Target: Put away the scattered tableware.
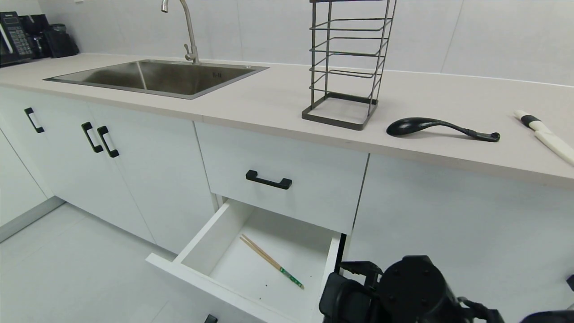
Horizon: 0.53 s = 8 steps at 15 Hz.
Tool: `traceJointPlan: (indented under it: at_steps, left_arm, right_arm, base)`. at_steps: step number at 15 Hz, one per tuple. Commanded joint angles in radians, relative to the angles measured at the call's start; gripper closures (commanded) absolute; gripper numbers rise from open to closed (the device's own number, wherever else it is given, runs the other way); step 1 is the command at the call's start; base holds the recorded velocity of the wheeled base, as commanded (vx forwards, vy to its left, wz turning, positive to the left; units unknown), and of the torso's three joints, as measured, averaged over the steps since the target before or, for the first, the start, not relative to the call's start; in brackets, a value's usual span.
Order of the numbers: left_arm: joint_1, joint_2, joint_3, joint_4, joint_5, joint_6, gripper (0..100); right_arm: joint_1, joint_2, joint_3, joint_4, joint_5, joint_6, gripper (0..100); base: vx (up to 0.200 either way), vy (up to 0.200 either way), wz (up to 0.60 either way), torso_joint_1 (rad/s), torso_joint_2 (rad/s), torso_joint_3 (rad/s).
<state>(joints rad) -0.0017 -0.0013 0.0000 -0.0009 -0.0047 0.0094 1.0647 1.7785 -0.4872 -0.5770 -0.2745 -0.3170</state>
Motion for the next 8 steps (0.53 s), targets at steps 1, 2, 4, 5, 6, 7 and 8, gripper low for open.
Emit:
traceJointPlan:
  at_steps: [1, 2, 4, 5, 6, 7, 8]
  left_arm:
    - [0.0, 0.001, 0.0, -0.001, 0.0, 0.0, 0]
    - [0.0, 0.001, 0.0, -0.001, 0.0, 0.0, 0]
    - [0.0, 0.001, 0.0, -0.001, 0.0, 0.0, 0]
    - [0.0, 0.001, 0.0, -0.001, 0.002, 0.0, 0]
    - [0.0, 0.001, 0.0, -0.001, 0.0, 0.0, 0]
    - [0.0, 0.001, 0.0, -0.001, 0.0, 0.0, 0]
    - [0.0, 0.001, 0.0, -0.001, 0.0, 0.0, 0]
  right_arm:
    - [0.021, -0.091, 0.052, 0.006, -0.029, 0.006, 0]
    - [0.026, -0.105, 0.056, 0.009, -0.034, 0.007, 0]
    - [0.04, -0.117, 0.065, 0.009, -0.035, 0.007, 0]
    - [0.044, -0.117, 0.068, 0.009, -0.035, 0.007, 0]
    - [0.051, -0.117, 0.073, 0.009, -0.035, 0.007, 0]
    - [0.052, -0.117, 0.076, 0.009, -0.035, 0.007, 0]
    - [0.052, -0.117, 0.078, 0.009, -0.035, 0.009, 0]
  base:
    - [0.0, 0.0, 0.0, 0.0, 0.0, 0.0]
    - [0.0, 0.0, 0.0, 0.09, -0.13, -0.017]
    - [0.0, 0.0, 0.0, 0.188, -0.1, -0.049]
    - [0.0, 0.0, 0.0, 0.242, -0.03, -0.105]
    - [0.0, 0.0, 0.0, 0.256, -0.1, -0.193]
    - [0.0, 0.0, 0.0, 0.266, -0.26, -0.198]
    - [0.0, 0.0, 0.0, 0.251, -0.49, -0.266]
